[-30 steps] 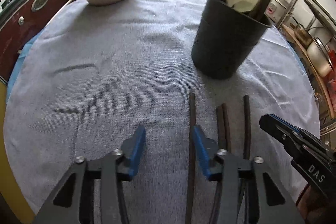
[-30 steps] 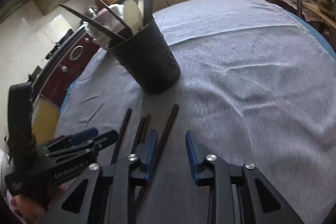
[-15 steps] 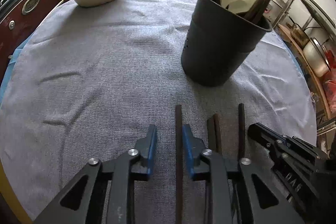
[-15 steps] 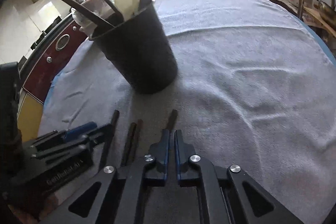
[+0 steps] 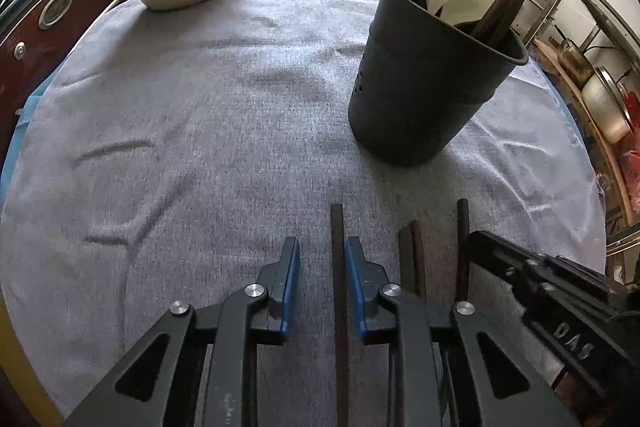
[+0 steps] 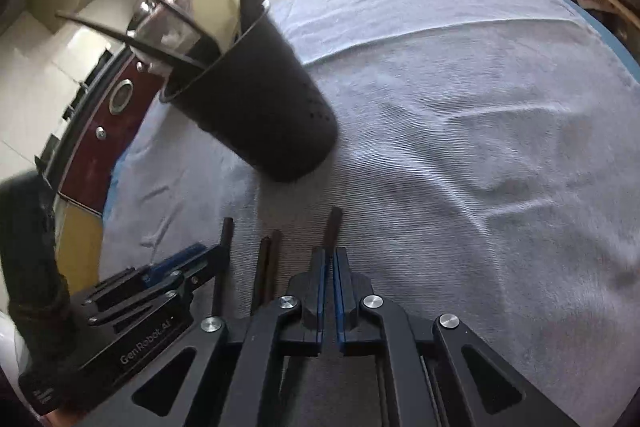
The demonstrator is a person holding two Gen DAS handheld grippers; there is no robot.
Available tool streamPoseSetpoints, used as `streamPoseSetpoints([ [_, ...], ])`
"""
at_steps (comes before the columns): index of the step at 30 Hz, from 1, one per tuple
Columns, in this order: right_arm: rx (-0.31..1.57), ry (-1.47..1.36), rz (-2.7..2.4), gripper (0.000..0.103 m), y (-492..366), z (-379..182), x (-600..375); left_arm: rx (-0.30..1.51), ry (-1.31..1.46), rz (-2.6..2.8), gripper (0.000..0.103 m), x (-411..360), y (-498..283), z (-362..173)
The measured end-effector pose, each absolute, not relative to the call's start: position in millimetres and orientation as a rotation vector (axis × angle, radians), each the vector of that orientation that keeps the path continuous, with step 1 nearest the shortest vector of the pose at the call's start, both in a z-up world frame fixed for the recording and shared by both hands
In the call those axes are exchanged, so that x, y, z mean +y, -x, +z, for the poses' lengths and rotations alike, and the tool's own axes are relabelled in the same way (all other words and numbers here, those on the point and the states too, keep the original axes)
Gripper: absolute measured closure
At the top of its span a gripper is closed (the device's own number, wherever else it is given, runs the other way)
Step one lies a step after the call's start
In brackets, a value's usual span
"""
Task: Organize utensils
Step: 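Close the right tool on a chopstick while the left tool grasps one, then lift both held chopsticks up over the black cup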
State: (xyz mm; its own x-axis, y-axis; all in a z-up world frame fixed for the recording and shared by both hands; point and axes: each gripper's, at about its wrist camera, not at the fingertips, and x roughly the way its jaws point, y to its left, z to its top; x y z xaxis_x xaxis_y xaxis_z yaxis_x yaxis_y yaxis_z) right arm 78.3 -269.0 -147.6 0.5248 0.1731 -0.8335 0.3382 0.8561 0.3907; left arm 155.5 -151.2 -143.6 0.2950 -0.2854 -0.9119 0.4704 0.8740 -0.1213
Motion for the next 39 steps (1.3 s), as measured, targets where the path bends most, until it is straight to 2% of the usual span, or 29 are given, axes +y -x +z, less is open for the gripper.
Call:
streamPoseSetpoints([
  [3, 1.049, -0.558, -0.123, 0.092, -85, -150, -266, 1.17, -0.185, -0.514, 0.079, -156, -163, -146],
  [7, 1.065, -0.487, -0.14, 0.092, -94, -149, -257, 1.161, -0.179, -0.522, 0.079, -158, -166, -147],
  [12, 1.09, -0.34, -0.139, 0.091, -105, -147, -239, 1.147, -0.171, -0.536, 0.096, -157, -164, -148],
  [18, 1.062, -0.374, -0.113, 0.094, -104, -151, -248, 1.14, -0.138, -0.535, 0.096, -141, -157, -146],
  [28, 0.808, -0.519, -0.027, 0.095, -48, -105, -282, 0.979, -0.031, -0.582, 0.097, -111, -134, -90],
  [39, 0.538, -0.462, 0.057, 0.095, 12, -36, -262, 0.777, 0.001, -0.658, 0.097, -92, -86, -20],
])
